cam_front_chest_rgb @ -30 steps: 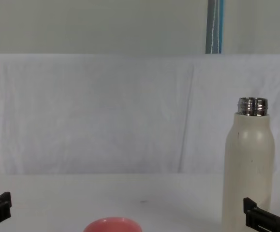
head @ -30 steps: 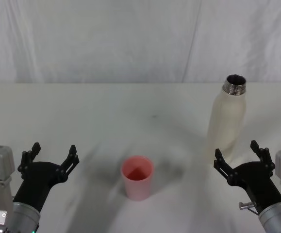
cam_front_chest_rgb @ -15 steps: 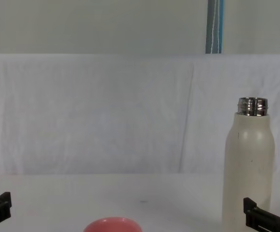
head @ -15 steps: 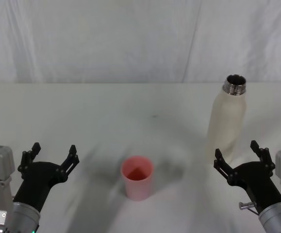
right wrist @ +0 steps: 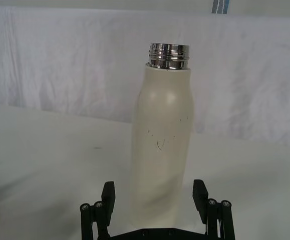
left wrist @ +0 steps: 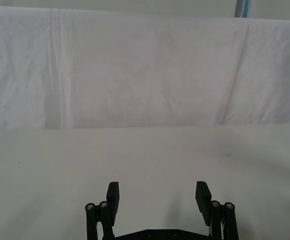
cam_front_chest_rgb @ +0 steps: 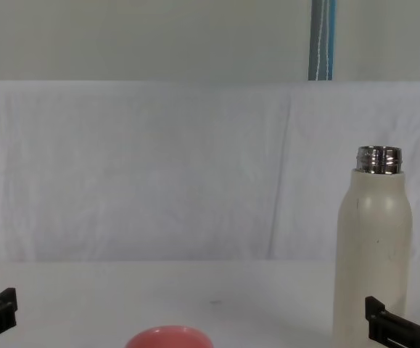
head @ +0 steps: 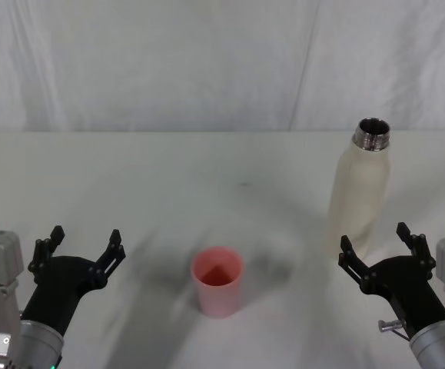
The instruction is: Grasp the thermos with one hand and pour water into the cup lid.
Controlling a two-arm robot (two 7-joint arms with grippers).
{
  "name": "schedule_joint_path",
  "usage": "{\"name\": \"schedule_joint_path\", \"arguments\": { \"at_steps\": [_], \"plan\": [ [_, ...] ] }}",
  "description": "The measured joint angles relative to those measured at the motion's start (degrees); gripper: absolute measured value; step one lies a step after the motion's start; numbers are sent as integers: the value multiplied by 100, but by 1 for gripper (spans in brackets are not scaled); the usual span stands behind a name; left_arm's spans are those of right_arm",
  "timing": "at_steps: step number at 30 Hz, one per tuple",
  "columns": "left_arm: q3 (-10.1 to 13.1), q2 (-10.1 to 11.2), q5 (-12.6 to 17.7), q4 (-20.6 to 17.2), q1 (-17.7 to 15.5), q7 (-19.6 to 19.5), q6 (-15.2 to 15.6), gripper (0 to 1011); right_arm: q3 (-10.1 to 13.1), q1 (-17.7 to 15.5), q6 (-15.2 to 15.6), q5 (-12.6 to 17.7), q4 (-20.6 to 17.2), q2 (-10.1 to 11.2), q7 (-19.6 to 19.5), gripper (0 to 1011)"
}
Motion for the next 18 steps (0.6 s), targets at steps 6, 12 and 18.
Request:
{"name": "schedule_joint_path", "arguments": {
  "at_steps": [6, 12, 18],
  "plan": [
    [0, 0, 0, 0, 0, 0, 0, 1001, 0, 0, 0, 0, 0, 0, 0, 1001],
    [0, 0, 0, 0, 0, 0, 0, 1001, 0, 0, 0, 0, 0, 0, 0, 1001],
    [0, 0, 0, 0, 0, 0, 0, 1001, 0, 0, 0, 0, 0, 0, 0, 1001]
  ]
}}
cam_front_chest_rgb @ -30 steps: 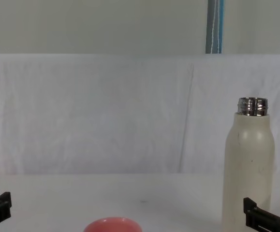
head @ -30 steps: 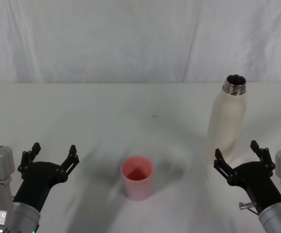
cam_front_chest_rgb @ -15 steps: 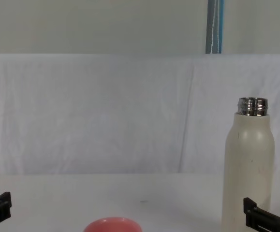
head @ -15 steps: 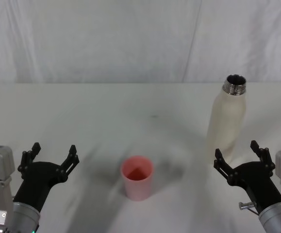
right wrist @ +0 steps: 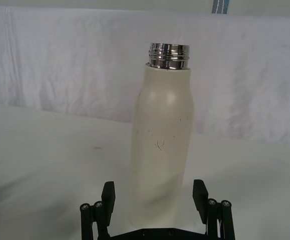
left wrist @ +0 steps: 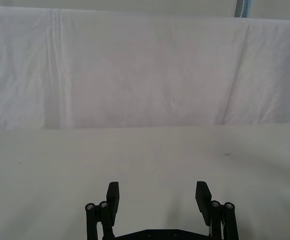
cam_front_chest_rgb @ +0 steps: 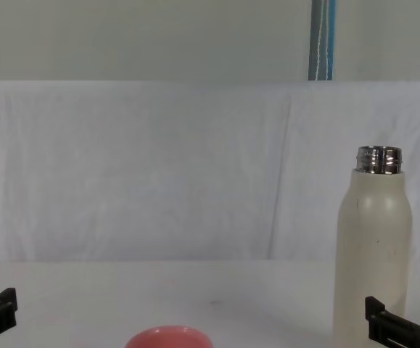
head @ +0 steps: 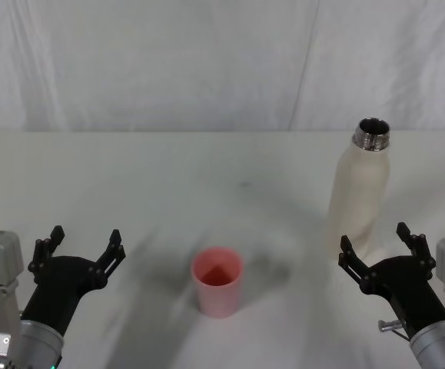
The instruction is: Grasp the thermos with one hand and pour water into the cup lid.
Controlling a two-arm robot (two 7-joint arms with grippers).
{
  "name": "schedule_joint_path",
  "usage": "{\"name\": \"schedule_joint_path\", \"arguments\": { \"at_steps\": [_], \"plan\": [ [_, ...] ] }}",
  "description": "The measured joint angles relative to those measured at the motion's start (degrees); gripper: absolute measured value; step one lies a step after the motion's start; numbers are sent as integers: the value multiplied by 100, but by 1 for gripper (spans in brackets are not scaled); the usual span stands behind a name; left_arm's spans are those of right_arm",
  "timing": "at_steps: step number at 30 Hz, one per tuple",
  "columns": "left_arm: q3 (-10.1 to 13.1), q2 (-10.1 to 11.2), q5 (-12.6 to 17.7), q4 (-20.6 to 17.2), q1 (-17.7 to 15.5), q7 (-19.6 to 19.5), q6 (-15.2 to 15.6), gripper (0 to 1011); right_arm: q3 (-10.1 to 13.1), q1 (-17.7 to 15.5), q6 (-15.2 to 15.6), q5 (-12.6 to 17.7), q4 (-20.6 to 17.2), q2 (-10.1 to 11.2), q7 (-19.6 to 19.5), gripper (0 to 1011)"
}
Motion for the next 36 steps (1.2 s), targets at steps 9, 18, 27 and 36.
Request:
{"name": "schedule_joint_path", "arguments": {
  "at_steps": [9, 18, 27, 36],
  "plan": [
    [0, 0, 0, 0, 0, 0, 0, 1001, 0, 0, 0, 0, 0, 0, 0, 1001],
    [0, 0, 0, 0, 0, 0, 0, 1001, 0, -1, 0, 0, 0, 0, 0, 1001],
    [0, 0, 0, 0, 0, 0, 0, 1001, 0, 0, 0, 0, 0, 0, 0, 1001],
    [0, 0, 0, 0, 0, 0, 0, 1001, 0, 0, 0, 0, 0, 0, 0, 1001]
  ]
}}
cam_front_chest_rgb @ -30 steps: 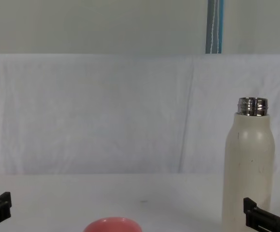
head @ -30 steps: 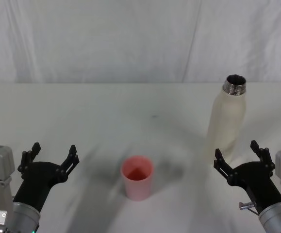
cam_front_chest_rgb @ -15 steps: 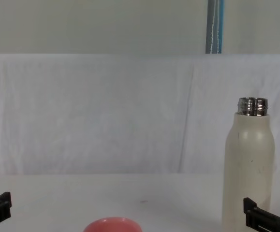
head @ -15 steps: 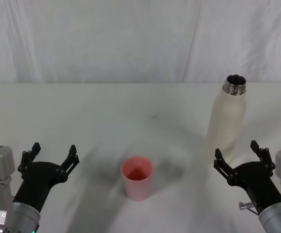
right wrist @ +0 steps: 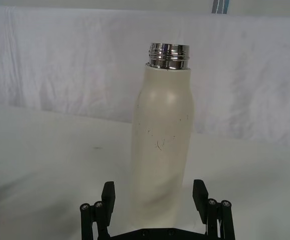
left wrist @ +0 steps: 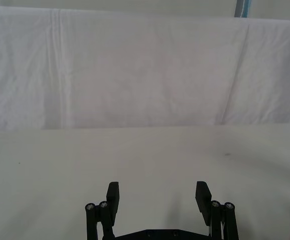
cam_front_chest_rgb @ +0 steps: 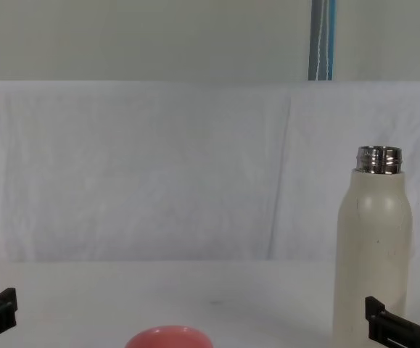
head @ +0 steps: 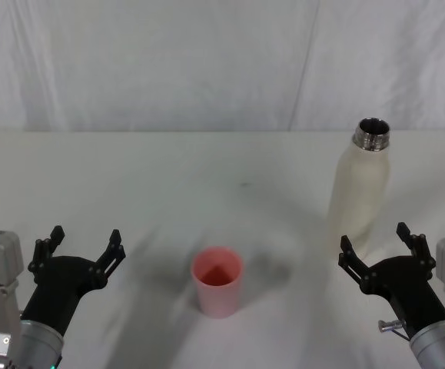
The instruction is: Grasp the thermos with one hand and pour water into the cup lid.
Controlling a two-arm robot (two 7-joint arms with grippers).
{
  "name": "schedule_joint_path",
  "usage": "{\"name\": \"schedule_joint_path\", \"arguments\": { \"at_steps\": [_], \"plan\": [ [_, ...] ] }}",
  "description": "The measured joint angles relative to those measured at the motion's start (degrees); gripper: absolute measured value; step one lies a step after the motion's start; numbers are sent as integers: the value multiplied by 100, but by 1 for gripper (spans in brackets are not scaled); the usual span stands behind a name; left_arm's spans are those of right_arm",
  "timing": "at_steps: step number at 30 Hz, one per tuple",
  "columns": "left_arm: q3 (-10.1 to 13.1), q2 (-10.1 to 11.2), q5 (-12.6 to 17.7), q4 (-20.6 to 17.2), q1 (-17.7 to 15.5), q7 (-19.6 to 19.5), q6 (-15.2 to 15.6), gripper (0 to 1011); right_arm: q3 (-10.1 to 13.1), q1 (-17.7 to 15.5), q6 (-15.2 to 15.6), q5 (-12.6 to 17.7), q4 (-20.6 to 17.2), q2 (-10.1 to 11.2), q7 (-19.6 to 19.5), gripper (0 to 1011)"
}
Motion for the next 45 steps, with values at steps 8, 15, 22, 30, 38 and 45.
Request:
{"name": "schedule_joint_path", "arguments": {
  "at_steps": [8, 15, 22, 30, 38, 45],
  "plan": [
    [0, 0, 0, 0, 0, 0, 0, 1001, 12, -2, -1, 2, 0, -7, 12, 1001],
    [0, 0, 0, 0, 0, 0, 0, 1001, 176, -43, -7, 183, -53, -93, 311, 1001],
    [0, 0, 0, 0, 0, 0, 0, 1001, 312, -18, 46, 411, -74, -121, 624, 1001],
    [0, 0, 0, 0, 0, 0, 0, 1001, 404, 160, 201, 481, 103, -146, 912, 1001],
    [0, 0, 0, 0, 0, 0, 0, 1001, 413, 323, 239, 430, 342, -194, 1003, 1001],
    [0, 0, 0, 0, 0, 0, 0, 1001, 427, 473, 243, 428, 521, -240, 1055, 1001]
  ]
}}
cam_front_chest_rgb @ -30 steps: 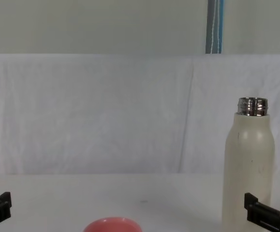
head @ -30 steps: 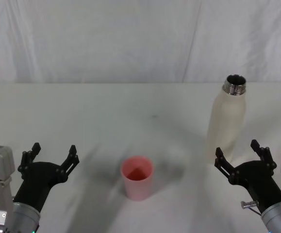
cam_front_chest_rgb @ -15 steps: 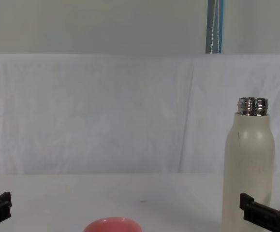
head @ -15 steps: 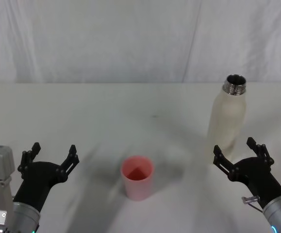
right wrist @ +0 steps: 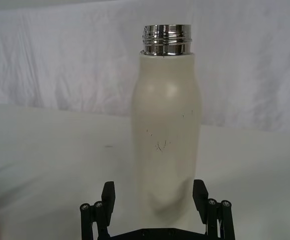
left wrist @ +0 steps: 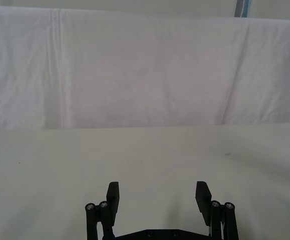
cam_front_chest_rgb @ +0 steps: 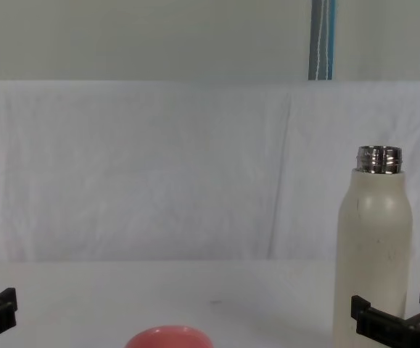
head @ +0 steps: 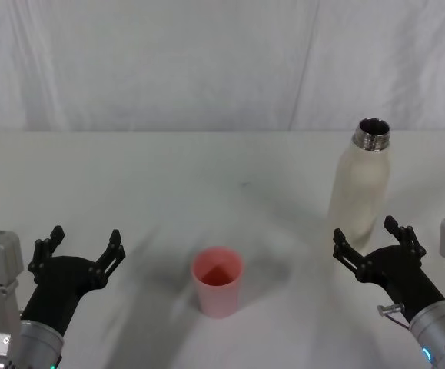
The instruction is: Grasp the thermos with one hand and pour water into the cup lid.
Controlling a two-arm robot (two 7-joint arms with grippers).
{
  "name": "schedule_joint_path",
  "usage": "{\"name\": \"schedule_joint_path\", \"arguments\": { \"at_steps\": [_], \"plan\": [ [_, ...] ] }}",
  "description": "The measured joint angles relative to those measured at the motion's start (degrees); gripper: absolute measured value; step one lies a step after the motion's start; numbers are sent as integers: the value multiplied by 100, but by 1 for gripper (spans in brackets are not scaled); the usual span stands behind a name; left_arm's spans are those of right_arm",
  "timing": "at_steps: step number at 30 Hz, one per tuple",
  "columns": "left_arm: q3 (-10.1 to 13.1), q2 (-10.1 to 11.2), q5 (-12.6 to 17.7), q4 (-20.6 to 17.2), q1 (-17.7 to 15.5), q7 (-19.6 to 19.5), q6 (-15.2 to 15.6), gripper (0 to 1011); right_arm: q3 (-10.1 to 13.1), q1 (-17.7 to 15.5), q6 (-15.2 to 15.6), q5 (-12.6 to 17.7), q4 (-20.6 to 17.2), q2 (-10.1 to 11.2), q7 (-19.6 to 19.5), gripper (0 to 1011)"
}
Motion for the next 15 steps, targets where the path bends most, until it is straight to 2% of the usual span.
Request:
{"name": "schedule_joint_path", "arguments": {
  "at_steps": [9, 15],
  "plan": [
    [0, 0, 0, 0, 0, 0, 0, 1001, 52, 173, 31, 86, 190, -53, 48, 1001],
    [0, 0, 0, 0, 0, 0, 0, 1001, 85, 262, 54, 260, 294, -100, 110, 1001]
  ]
}}
